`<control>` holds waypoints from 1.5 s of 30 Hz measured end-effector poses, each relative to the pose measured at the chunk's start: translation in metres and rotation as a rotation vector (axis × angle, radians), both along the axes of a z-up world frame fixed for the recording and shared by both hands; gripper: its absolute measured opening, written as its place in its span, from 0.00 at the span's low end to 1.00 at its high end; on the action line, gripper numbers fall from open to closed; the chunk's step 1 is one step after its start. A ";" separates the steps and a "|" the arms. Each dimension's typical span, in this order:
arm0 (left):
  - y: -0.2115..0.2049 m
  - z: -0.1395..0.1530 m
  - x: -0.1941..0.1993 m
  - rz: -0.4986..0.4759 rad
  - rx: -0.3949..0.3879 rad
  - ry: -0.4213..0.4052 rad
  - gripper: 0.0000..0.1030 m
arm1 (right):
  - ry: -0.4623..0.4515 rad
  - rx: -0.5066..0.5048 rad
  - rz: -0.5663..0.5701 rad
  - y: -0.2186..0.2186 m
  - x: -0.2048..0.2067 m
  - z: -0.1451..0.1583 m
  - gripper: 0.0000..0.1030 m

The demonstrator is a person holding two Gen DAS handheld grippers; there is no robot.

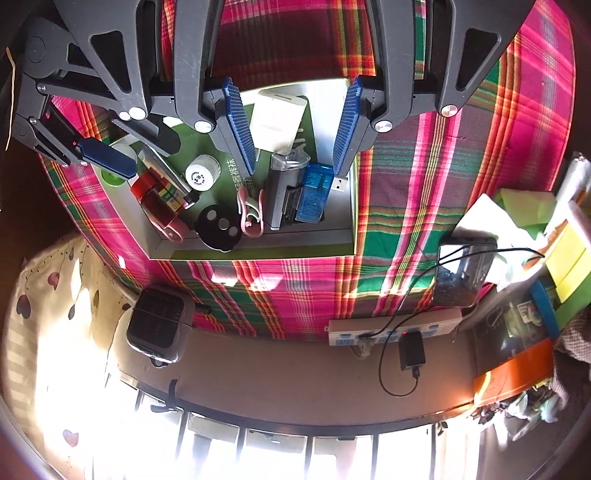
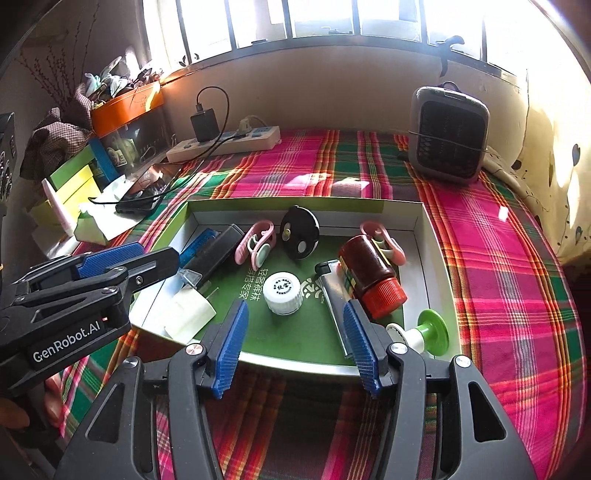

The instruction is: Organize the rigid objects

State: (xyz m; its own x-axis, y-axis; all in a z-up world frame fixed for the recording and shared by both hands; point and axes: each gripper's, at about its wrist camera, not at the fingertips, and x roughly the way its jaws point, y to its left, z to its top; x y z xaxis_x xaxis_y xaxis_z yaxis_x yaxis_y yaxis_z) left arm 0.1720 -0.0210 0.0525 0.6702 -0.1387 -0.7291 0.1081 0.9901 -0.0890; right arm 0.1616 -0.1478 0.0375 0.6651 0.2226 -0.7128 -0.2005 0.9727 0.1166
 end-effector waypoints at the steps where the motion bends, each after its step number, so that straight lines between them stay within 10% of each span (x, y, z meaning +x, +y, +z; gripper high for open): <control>1: -0.001 0.000 -0.003 -0.004 0.000 -0.002 0.42 | -0.002 -0.001 -0.001 -0.001 -0.003 0.001 0.53; 45: -0.011 -0.047 -0.093 0.049 0.079 0.054 0.43 | 0.086 -0.097 -0.080 -0.025 -0.080 -0.031 0.53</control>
State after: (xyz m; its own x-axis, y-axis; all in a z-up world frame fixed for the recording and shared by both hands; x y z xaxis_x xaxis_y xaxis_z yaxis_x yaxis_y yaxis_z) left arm 0.0789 -0.0317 0.0054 0.6343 -0.0472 -0.7717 0.0565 0.9983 -0.0145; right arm 0.0815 -0.1731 0.0068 0.6133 0.0982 -0.7837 -0.1149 0.9928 0.0346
